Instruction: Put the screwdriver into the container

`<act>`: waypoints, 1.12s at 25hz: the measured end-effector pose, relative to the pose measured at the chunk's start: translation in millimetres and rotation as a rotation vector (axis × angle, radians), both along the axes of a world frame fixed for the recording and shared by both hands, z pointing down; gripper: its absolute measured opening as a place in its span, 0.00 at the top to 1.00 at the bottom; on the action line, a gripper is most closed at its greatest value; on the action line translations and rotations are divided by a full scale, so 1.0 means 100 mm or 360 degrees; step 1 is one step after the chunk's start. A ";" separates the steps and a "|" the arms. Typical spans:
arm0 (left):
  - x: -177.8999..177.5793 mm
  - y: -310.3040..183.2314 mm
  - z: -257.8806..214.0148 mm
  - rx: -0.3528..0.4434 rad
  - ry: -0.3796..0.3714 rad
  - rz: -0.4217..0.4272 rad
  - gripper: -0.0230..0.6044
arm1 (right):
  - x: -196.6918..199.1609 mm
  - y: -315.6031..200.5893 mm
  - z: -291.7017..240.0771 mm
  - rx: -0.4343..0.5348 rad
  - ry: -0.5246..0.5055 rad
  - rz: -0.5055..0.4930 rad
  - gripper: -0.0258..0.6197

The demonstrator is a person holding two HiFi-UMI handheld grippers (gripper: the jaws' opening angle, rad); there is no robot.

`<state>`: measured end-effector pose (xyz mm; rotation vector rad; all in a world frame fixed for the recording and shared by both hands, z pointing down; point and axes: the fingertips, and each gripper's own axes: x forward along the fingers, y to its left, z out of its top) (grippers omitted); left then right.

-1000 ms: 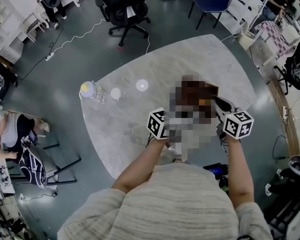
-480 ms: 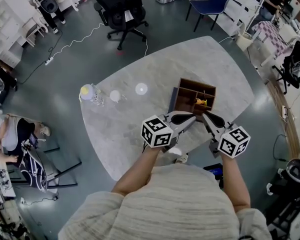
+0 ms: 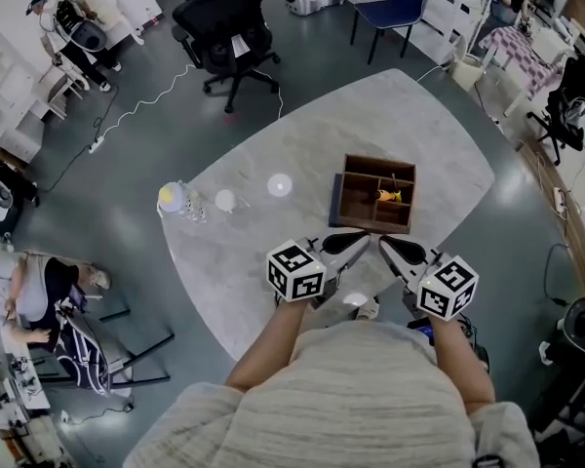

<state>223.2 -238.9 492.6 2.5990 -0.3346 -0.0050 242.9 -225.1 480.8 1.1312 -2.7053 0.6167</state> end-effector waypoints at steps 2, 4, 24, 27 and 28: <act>0.00 0.03 0.00 0.0006 -0.0007 0.0019 0.94 | 0.00 0.04 -0.01 0.0004 0.0008 0.0007 0.94; 0.01 0.05 -0.01 0.0011 -0.0015 0.0038 0.94 | 0.00 0.06 -0.03 0.0016 0.0007 0.0016 0.94; 0.24 0.27 -0.07 0.0128 -0.0123 0.0227 0.94 | 0.29 0.28 -0.19 0.0147 -0.0013 0.0195 0.94; 0.26 0.30 -0.09 0.0137 -0.0120 0.0231 0.94 | 0.31 0.31 -0.21 0.0158 -0.0008 0.0214 0.94; 0.27 0.31 -0.10 0.0140 -0.0117 0.0232 0.94 | 0.32 0.32 -0.21 0.0161 -0.0005 0.0220 0.94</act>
